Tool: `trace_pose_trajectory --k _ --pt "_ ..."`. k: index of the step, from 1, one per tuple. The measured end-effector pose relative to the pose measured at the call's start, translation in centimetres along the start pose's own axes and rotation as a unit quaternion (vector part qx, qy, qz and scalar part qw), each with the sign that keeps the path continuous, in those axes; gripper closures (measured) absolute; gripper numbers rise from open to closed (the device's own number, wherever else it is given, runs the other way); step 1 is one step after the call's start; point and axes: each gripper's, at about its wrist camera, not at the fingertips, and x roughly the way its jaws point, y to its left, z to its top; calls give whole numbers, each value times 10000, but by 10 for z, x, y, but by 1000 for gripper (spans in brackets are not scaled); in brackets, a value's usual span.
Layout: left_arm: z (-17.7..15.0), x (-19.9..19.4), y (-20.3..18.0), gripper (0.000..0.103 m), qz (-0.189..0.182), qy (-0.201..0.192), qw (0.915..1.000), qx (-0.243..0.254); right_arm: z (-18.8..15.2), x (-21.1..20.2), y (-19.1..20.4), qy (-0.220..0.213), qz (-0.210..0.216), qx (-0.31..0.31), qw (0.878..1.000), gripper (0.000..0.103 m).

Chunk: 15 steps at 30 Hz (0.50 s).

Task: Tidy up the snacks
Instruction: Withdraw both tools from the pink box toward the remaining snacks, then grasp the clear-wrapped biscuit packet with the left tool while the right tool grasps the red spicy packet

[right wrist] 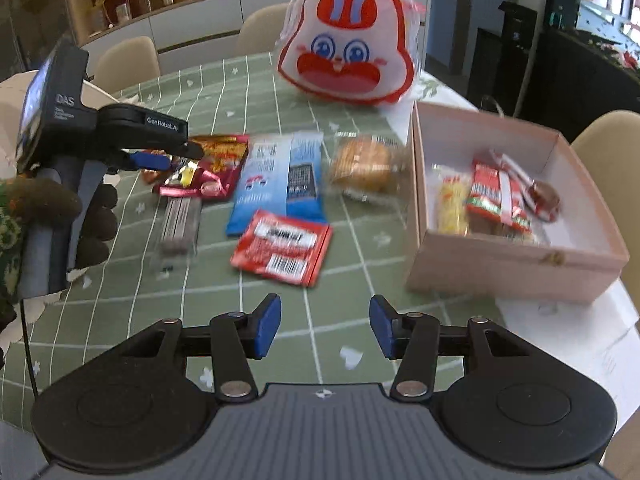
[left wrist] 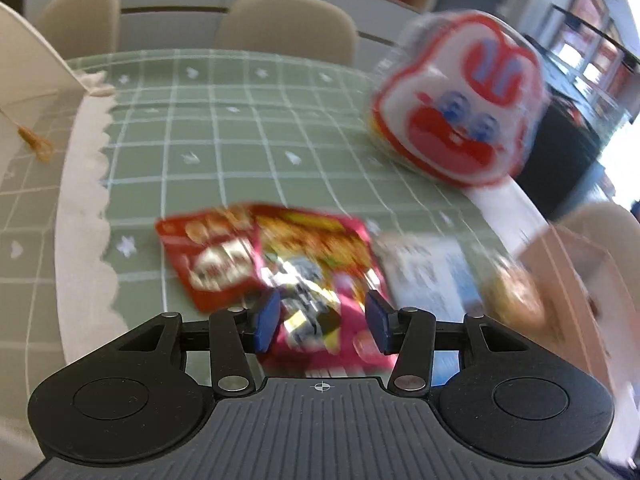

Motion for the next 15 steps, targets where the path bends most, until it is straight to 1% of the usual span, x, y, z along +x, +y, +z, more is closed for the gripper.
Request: trace_pose_trajectory --k 3,6,8,10,14,15 --pt "-26 -18 -10 51 -7 129 9993 363 -2 0 1 -21 20 99 9999 50" --pt "-45 -16 -20 51 235 370 9979 487 -4 -2 2 -64 26 309 9995 48" --pt "-51 -14 -25 50 326 280 9971 627 -7 -4 3 -49 77 442 9990 48" --pt "-51 -10 -32 49 392 274 9953 844 -12 -6 7 -68 70 419 9991 48" --pt "-52 -2 -47 48 553 283 9879 1424 -19 -11 12 -123 -154 273 9994 47" --pt "-54 -4 -49 50 581 277 9863 1521 -19 -12 13 -178 -181 257 9993 46"
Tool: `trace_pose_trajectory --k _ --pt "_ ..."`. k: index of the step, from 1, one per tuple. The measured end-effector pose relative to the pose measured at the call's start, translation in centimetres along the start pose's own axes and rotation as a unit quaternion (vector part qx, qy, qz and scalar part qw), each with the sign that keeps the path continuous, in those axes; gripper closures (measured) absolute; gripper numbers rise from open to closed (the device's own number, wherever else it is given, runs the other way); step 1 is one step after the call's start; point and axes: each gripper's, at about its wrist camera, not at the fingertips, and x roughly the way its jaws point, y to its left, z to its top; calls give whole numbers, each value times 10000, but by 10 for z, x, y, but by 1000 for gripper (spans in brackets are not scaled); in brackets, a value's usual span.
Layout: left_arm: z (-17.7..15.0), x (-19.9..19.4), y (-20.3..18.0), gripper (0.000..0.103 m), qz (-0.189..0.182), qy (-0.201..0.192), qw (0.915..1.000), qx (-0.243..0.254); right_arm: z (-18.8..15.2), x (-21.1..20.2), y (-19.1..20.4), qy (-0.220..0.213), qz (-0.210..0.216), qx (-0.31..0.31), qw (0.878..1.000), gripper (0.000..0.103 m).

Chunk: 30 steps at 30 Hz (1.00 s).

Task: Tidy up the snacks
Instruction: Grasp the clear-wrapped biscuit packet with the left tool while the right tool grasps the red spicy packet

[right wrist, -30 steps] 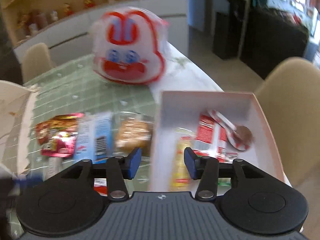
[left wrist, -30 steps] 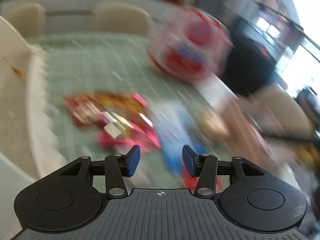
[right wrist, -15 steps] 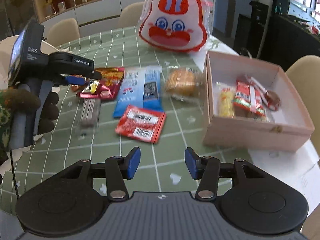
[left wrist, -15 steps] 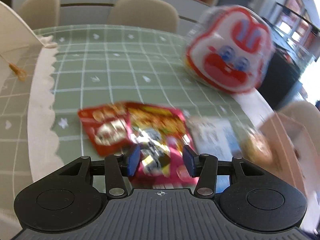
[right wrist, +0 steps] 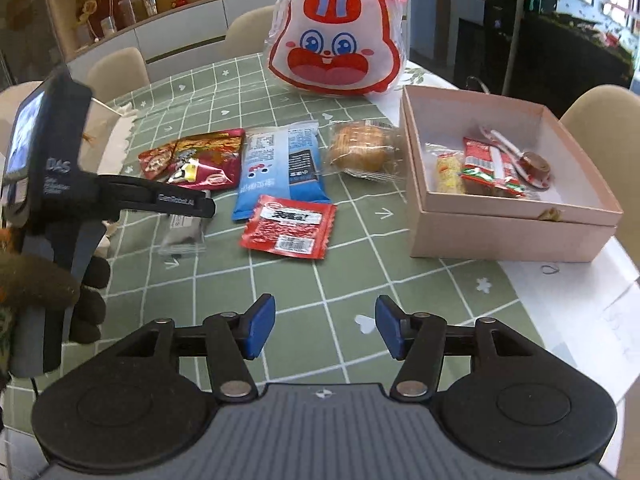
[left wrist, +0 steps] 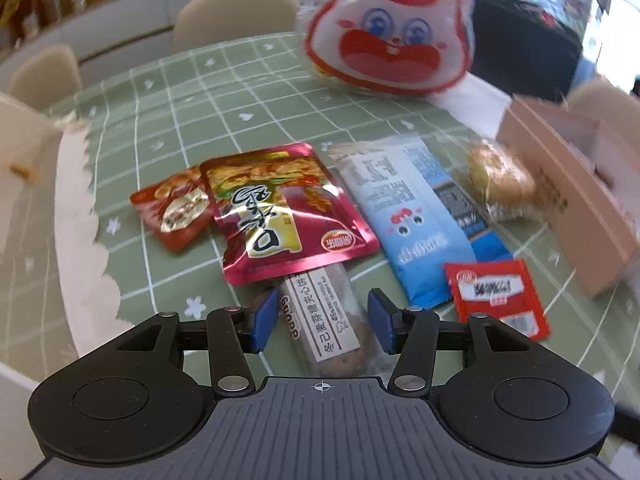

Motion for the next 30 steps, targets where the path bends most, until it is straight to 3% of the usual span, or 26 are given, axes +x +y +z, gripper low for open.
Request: trace_pose_trajectory --k 3,7,10,15,18,22,26,29,30 --pt "-11 -12 1 57 -182 70 9997 -135 3 -1 2 -264 -49 -37 9996 40" --pt "-39 -40 1 58 -660 229 9974 -193 12 10 8 -575 -101 -70 9983 31" --pt "-61 -59 2 58 -863 352 9954 -228 25 31 15 -414 113 -152 9990 31" --pt "-76 -74 7 58 -851 452 9946 -390 38 69 25 -41 293 157 9994 31" --pt "-75 -74 6 58 -802 523 9947 -377 40 90 33 175 169 223 9995 28" --pt "-74 -74 7 58 -795 555 9943 -436 39 99 49 93 -218 -212 9995 26" --pt "-75 -75 5 58 -766 542 9948 -396 39 93 46 205 -74 -288 9993 29" --pt "-75 -75 5 58 -763 536 9949 -378 36 77 45 47 -54 -565 9984 46" --pt "-75 -75 5 58 -763 533 9950 -370 34 71 45 53 -20 -692 9976 46"
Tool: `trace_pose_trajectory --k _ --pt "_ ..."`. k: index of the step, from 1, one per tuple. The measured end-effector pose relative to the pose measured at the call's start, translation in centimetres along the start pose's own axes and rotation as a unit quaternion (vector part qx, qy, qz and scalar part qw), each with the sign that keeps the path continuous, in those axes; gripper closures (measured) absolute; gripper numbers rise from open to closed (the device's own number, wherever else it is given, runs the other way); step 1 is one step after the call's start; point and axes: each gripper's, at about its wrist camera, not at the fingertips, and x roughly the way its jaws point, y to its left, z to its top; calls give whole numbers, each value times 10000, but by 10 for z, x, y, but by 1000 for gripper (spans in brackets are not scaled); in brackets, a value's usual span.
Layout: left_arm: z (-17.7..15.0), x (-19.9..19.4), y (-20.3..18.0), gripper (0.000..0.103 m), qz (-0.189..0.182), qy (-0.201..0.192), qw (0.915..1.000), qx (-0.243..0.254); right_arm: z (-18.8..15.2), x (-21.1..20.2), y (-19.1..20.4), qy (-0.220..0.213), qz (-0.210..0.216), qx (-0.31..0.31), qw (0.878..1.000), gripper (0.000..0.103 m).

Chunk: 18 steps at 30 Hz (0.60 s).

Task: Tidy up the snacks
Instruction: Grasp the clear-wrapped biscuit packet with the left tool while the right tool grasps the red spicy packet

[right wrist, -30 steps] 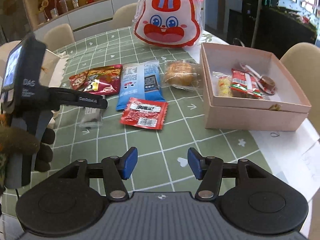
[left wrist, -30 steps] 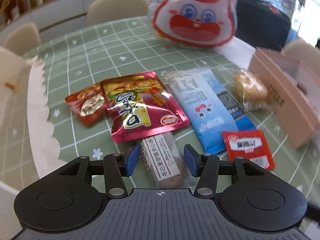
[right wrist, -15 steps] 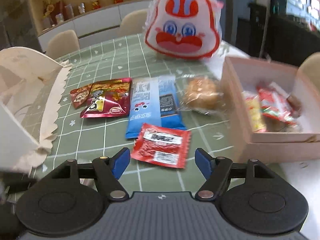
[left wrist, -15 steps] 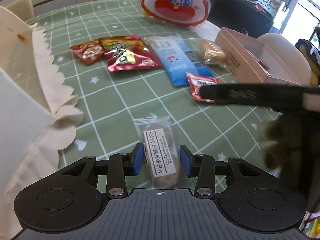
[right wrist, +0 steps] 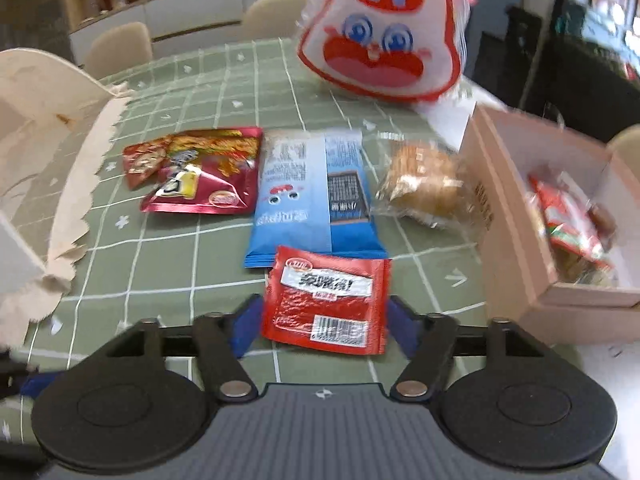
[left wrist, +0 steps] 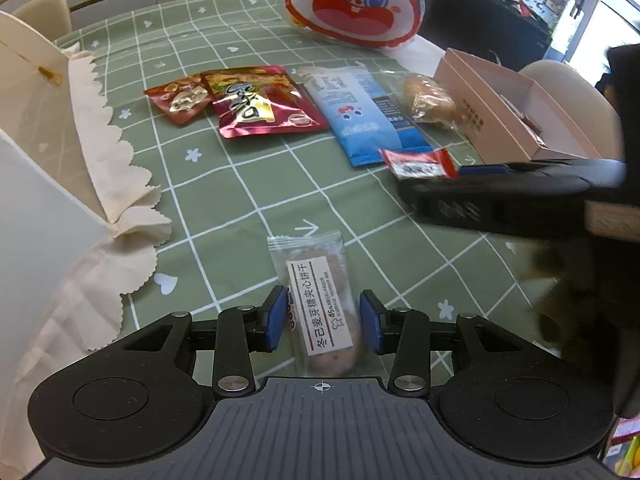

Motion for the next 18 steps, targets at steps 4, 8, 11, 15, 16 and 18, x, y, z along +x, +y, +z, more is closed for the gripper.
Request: trace_pose_trajectory --k 4,8,11,15,16,18 --pt "-1 0 -2 57 33 -18 10000 84 -16 -19 -4 13 201 -286 9994 46" --pt "-1 0 -2 57 31 -32 9999 137 -40 -33 -7 -4 200 -626 9978 39" --pt "-2 0 -1 57 10 -37 9999 136 -57 -43 -8 -71 13 -900 9959 34" --pt "-2 0 -2 57 28 -43 9998 197 -75 -51 -19 -118 -299 -1059 9939 31" --pt "-2 0 -2 57 28 -50 9998 196 -79 -53 -23 -153 -362 -1080 9934 31" --pt "-3 0 -1 57 17 -72 9998 164 -84 -58 -31 -186 -554 -1191 9912 30"
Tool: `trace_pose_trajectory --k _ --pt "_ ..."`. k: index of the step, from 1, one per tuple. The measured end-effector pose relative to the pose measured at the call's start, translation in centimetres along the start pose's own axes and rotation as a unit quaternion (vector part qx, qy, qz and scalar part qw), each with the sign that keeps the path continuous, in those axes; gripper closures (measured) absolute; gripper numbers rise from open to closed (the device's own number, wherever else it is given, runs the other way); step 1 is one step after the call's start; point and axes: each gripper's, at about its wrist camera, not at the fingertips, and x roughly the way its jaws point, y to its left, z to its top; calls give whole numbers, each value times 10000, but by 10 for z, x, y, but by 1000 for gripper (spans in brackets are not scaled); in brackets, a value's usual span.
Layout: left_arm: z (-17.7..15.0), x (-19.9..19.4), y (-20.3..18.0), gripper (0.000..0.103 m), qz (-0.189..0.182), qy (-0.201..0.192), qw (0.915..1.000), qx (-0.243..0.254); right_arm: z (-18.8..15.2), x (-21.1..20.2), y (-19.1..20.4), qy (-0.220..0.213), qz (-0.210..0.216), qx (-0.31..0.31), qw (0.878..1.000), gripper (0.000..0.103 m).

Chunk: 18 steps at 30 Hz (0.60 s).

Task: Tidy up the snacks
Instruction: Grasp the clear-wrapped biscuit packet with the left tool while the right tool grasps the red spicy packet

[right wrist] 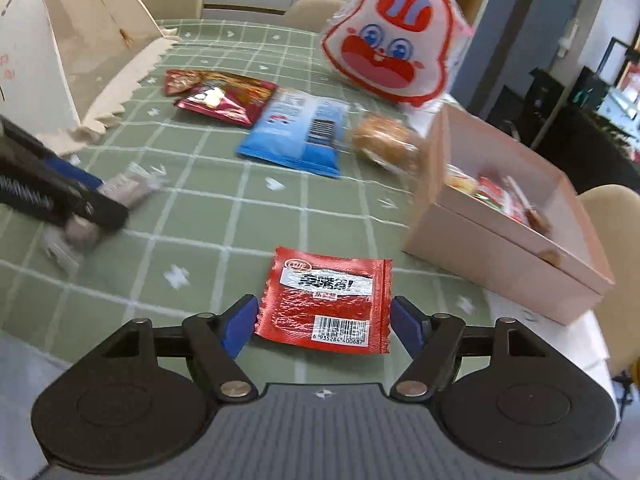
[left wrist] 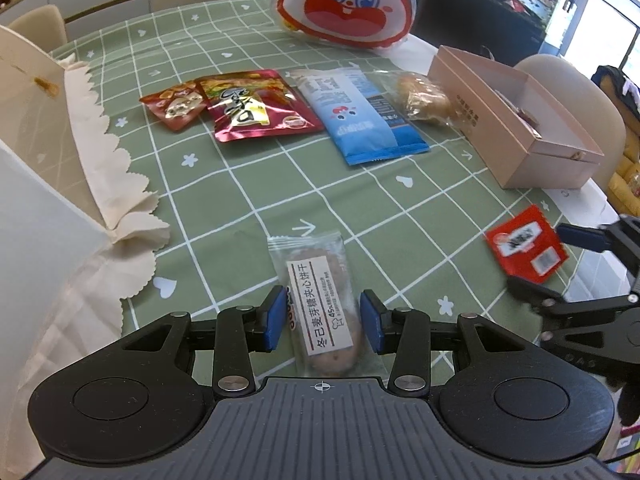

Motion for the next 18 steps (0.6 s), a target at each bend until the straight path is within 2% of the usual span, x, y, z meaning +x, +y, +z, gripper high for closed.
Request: trace_pose_trajectory --k 5,8,10,11,14,17,18 --pt "-1 -1 1 57 -29 -25 10000 -53 -13 -11 -14 20 -606 -319 9976 30" --pt "-1 -1 2 57 -41 -35 9999 -89 -14 -16 -34 81 -259 532 9982 29" --pt "-1 -1 1 57 -31 -34 10000 -77 -14 -12 -47 204 128 1164 9929 29" --pt "-1 -1 1 57 -27 -30 10000 -60 -15 -9 -48 286 151 1246 9917 29" --pt "-1 -1 2 57 -45 -24 10000 -60 -20 -5 -43 370 -289 904 9948 28" --pt "-1 0 3 57 -55 -29 9999 -106 -27 -10 -38 279 -1255 277 9913 28" --pt "-1 -1 2 57 -49 -36 9999 -92 -30 -14 -39 168 -1334 242 9906 28"
